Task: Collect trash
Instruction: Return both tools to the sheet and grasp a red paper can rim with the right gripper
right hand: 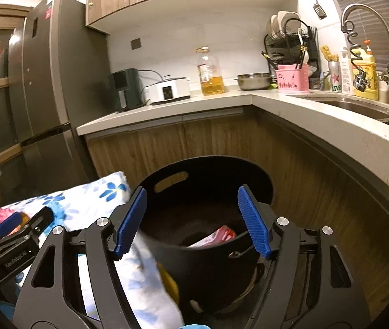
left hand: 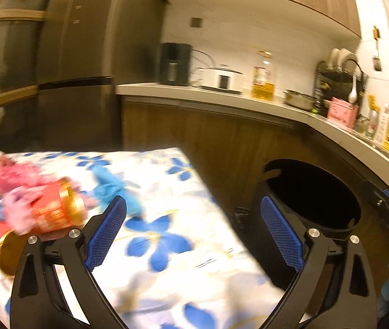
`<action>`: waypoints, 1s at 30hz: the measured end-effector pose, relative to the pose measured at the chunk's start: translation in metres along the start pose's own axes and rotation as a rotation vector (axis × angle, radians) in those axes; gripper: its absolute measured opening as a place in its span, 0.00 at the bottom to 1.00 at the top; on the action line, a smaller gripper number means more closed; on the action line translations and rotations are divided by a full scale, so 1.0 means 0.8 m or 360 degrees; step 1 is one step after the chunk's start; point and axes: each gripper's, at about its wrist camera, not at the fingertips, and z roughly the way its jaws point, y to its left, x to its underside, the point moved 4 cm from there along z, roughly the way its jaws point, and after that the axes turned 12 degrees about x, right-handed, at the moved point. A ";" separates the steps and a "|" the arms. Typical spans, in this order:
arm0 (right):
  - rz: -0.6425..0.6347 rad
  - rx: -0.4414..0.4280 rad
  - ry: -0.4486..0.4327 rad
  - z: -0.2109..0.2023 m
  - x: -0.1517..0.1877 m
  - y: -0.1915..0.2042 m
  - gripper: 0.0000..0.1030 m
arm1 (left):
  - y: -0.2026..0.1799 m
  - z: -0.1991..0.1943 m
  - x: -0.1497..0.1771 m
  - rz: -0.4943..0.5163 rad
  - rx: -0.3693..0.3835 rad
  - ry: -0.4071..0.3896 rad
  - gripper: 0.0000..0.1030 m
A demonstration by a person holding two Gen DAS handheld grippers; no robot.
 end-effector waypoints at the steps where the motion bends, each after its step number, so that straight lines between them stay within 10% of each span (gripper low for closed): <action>1: -0.0004 -0.0024 0.0003 -0.006 0.004 0.008 0.66 | 0.015 -0.013 0.004 -0.0021 -0.0057 -0.0010 0.92; 12: -0.0085 -0.0312 0.0096 -0.051 0.053 0.114 0.66 | 0.143 -0.120 0.040 -0.0049 -0.0636 -0.0113 0.92; 30: -0.0324 -0.0924 0.0358 -0.116 0.148 0.324 0.60 | 0.273 -0.230 0.065 -0.0349 -0.0860 -0.0177 0.92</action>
